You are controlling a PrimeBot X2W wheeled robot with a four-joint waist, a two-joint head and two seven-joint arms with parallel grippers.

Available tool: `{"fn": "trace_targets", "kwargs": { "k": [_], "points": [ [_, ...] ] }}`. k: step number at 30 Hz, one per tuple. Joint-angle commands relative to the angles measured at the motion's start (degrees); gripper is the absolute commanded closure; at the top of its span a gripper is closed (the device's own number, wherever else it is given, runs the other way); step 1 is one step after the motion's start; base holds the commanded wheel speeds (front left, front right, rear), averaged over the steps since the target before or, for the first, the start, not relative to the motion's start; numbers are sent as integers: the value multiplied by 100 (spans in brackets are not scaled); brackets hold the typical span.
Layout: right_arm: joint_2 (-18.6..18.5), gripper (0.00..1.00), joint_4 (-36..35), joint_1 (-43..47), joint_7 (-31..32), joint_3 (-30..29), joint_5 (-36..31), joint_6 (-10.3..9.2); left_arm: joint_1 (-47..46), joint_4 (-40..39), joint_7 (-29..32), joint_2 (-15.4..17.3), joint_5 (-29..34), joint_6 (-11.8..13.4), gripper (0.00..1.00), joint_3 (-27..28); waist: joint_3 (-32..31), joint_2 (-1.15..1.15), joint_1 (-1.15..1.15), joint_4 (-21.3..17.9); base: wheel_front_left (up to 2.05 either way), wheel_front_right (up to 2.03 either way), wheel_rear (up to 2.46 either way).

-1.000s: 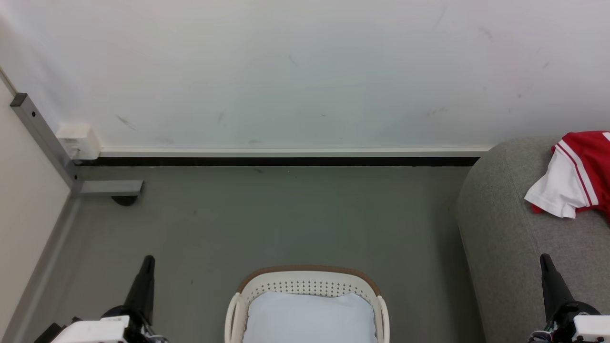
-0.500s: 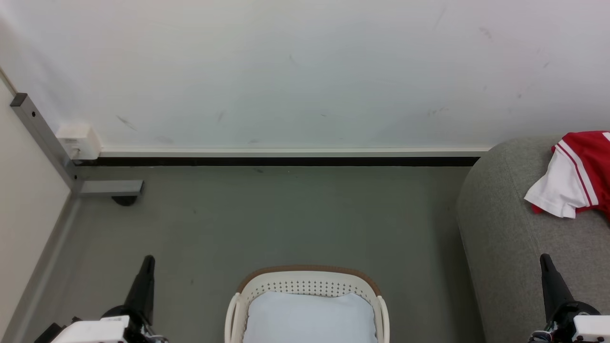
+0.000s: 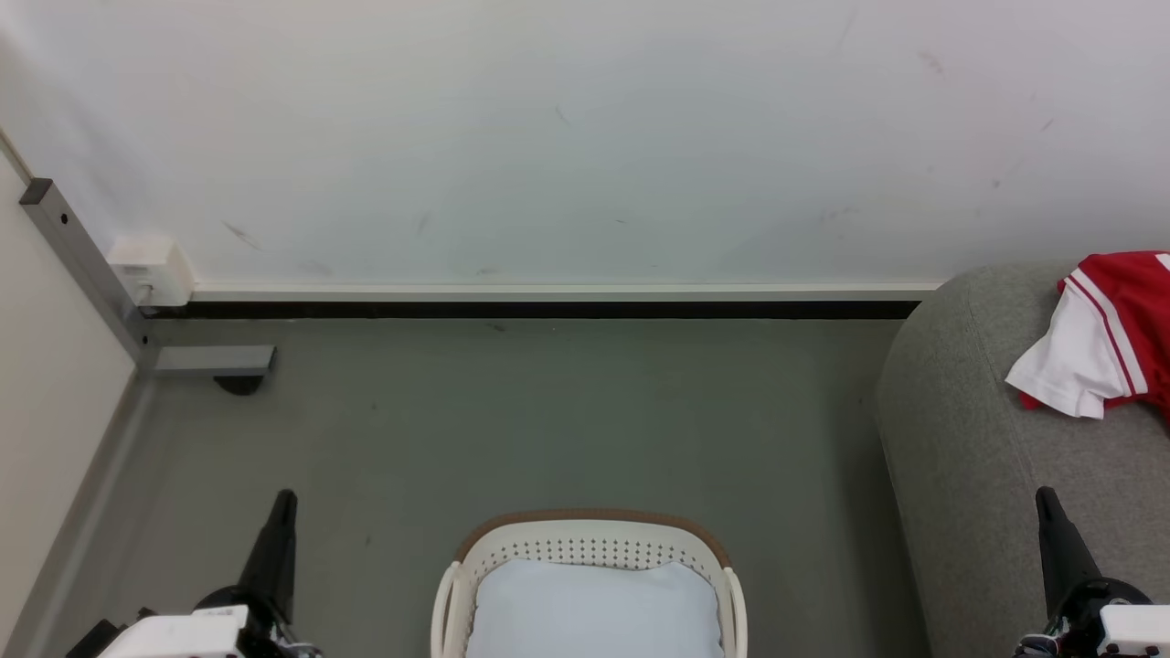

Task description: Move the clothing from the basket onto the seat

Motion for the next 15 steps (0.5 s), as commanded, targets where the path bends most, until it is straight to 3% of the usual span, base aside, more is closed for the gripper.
{"fn": "trace_targets", "kwargs": {
  "k": [1, 15],
  "points": [
    [-46, 100, -32, -78, 18, -23, 5, -14, -52, -20, 23, 12, -74, -29, 100, 10, 0, 0, 0, 0, 0, 0, 0],
    [-46, 100, -32, -78, 18, -23, 6, -13, -52, -20, 22, 13, -74, -29, 100, 10, 0, 0, 0, 0, 0, 0, 0]
  ]
}}
